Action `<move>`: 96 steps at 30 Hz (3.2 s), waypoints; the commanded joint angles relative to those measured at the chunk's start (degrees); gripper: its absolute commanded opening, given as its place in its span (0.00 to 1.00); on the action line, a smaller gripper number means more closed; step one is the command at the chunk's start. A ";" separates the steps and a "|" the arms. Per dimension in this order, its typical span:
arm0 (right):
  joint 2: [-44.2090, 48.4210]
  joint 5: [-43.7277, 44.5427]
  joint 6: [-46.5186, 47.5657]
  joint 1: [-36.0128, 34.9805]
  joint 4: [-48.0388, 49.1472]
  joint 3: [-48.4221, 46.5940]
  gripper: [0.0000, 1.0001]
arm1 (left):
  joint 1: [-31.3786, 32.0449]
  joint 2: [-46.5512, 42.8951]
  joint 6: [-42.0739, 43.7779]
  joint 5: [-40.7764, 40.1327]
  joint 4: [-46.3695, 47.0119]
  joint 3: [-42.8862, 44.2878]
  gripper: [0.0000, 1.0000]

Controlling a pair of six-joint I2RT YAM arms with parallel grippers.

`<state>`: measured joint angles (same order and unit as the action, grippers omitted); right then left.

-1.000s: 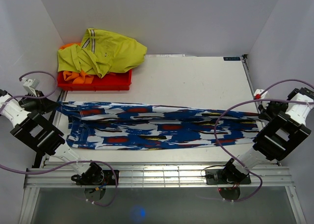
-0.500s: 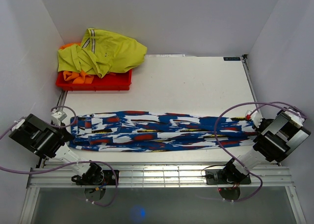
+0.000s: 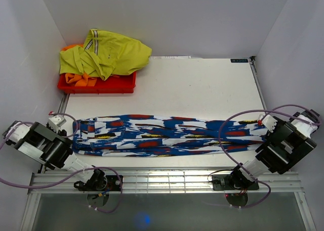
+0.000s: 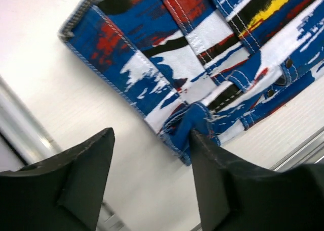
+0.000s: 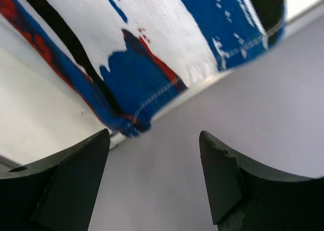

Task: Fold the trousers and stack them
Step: Fold the trousers

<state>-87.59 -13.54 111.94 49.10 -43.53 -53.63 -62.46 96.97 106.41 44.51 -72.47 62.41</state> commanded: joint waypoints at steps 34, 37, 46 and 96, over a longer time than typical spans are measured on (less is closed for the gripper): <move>-1.53 -12.30 -72.03 -81.61 12.42 -1.75 0.34 | 28.35 -16.81 -11.76 -12.60 5.68 -13.71 0.43; -2.06 -12.65 -72.74 -84.24 12.33 -0.08 0.33 | 28.35 -19.00 -7.72 -12.17 3.39 -14.68 0.41; 2.42 -15.99 -72.13 -89.43 7.76 4.84 0.27 | 28.35 -21.56 -3.85 -10.32 2.59 -15.57 0.38; -4.34 -9.04 -81.18 -96.65 17.25 2.47 0.34 | 8.76 -9.06 -52.11 5.48 10.42 1.84 0.64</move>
<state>-93.08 -22.09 31.33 -47.29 -27.88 -52.36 -53.89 94.15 49.76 42.19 -60.25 66.13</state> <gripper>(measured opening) 0.337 0.637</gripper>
